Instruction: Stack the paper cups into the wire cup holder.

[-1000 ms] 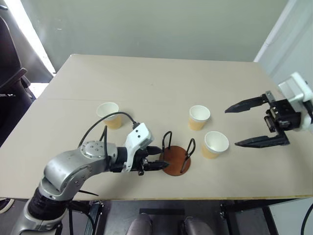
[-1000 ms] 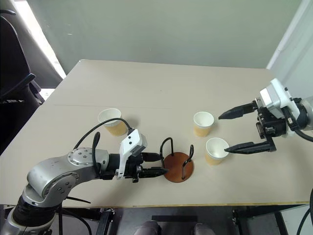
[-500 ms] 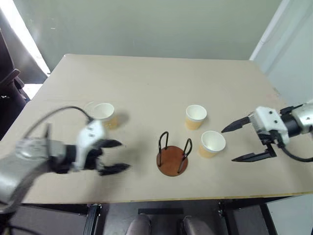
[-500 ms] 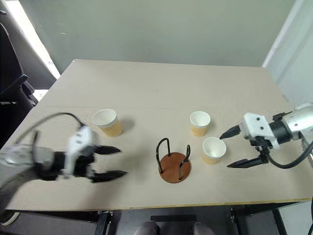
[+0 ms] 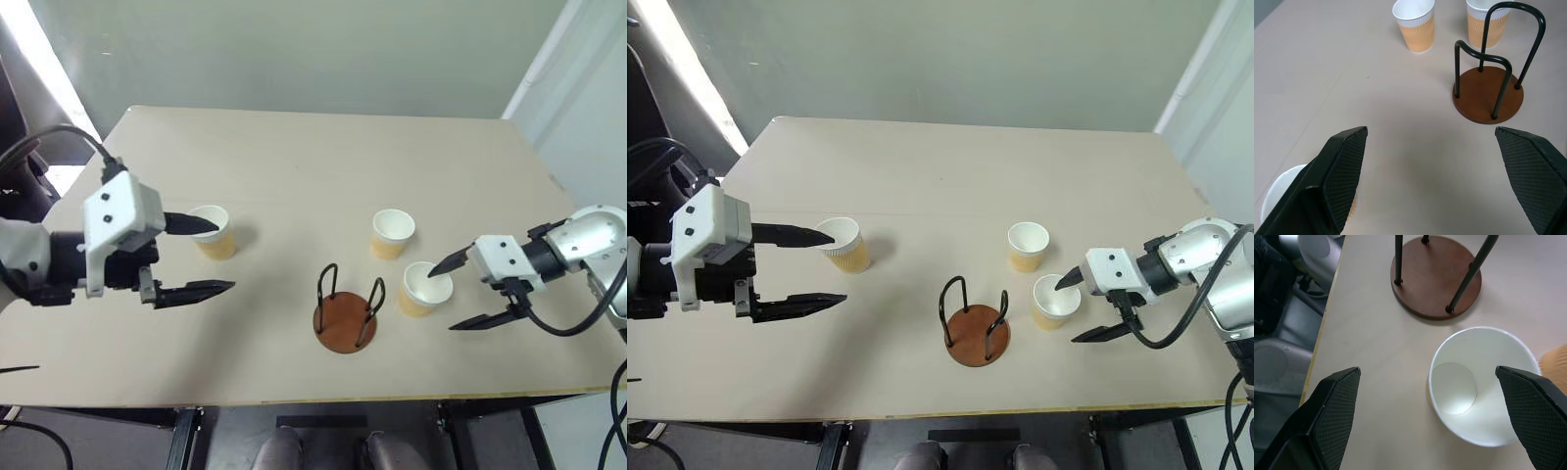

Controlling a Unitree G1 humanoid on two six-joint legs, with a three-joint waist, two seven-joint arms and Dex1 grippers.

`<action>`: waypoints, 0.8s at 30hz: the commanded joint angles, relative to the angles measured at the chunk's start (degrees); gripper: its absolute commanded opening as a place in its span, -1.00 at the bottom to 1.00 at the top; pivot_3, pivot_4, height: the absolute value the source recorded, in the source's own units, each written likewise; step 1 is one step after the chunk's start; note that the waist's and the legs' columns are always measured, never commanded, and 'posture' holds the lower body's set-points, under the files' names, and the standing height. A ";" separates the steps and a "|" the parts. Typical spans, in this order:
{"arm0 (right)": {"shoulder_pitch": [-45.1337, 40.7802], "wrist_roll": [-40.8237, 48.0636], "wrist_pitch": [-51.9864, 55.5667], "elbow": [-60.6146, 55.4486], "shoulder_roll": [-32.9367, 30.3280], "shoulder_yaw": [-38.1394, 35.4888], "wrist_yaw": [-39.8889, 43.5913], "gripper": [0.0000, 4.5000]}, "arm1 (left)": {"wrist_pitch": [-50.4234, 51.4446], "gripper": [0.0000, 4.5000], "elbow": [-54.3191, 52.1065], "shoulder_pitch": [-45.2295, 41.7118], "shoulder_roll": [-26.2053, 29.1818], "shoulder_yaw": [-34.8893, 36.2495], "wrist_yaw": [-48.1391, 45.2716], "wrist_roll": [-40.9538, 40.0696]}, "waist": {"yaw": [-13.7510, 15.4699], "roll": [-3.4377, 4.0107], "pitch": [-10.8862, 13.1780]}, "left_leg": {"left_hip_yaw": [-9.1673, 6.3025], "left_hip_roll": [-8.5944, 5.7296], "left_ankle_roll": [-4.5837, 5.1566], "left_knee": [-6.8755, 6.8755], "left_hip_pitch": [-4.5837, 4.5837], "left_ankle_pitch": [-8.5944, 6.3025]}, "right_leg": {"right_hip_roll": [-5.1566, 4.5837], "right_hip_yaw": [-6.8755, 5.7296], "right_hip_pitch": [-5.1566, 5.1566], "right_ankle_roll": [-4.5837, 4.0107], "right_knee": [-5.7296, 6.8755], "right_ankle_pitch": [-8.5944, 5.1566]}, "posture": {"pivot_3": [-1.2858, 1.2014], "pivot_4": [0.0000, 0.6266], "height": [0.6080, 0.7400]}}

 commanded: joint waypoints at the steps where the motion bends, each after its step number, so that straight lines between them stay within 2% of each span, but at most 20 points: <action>1: -0.52 -1.96 -2.29 0.18 0.91 1.11 -0.22 0.46 | 0.68 1.00 -1.69 0.70 -0.82 1.48 1.34 -0.62 | -0.10 0.00 0.00 | 0.00 0.01 0.00 0.00 -0.02 0.00 | 0.00 0.00 -0.02 -0.01 -0.01 0.01 | 0.03 -0.52 1.00; 7: -1.55 -4.03 -3.57 1.18 3.07 2.68 -0.67 -0.57 | 1.88 1.00 -2.91 -0.13 -2.01 0.67 3.71 -2.49 | -0.24 0.00 0.00 | 0.00 0.03 0.01 0.01 -0.01 -0.01 | 0.00 -0.02 -0.03 -0.03 0.01 0.02 | 0.03 -0.52 1.00; 9: -1.82 -5.29 -4.56 2.07 3.50 3.12 -1.04 -0.88 | 2.02 1.00 -2.97 -0.35 -2.01 0.50 4.16 -2.76 | -0.19 0.00 0.00 | 0.00 0.03 0.01 0.01 -0.01 -0.01 | 0.00 -0.02 -0.03 -0.04 0.01 0.02 | 0.03 -0.52 1.00; 10: -1.94 -5.69 -4.89 2.44 3.71 3.20 -1.15 -0.97 | 2.04 1.00 -2.98 -0.39 -1.98 0.44 4.35 -2.89 | -0.20 0.00 0.00 | -0.01 0.03 0.01 0.01 -0.01 -0.01 | 0.00 -0.02 -0.03 -0.04 0.01 0.02 | 0.03 -0.52 1.00; 18: -5.48 -3.70 -4.75 3.96 3.99 0.90 0.66 -0.97 | 1.38 1.00 -1.66 -0.56 -1.51 -0.13 5.20 -1.93 | -0.24 0.00 0.00 | 0.00 0.05 -0.01 0.01 -0.01 0.00 | -0.01 -0.03 -0.04 -0.07 0.01 0.04 | 0.03 -0.52 1.00; 24: -15.33 14.51 6.95 0.46 0.71 -4.20 1.60 -0.97 | 1.02 1.00 -1.33 0.08 -1.75 -0.14 4.82 -1.49 | -0.25 0.07 0.04 | 0.12 0.03 -0.24 -0.01 -0.20 0.12 | 0.06 -0.02 -0.23 -0.09 0.02 0.04 | 0.03 -0.52 1.00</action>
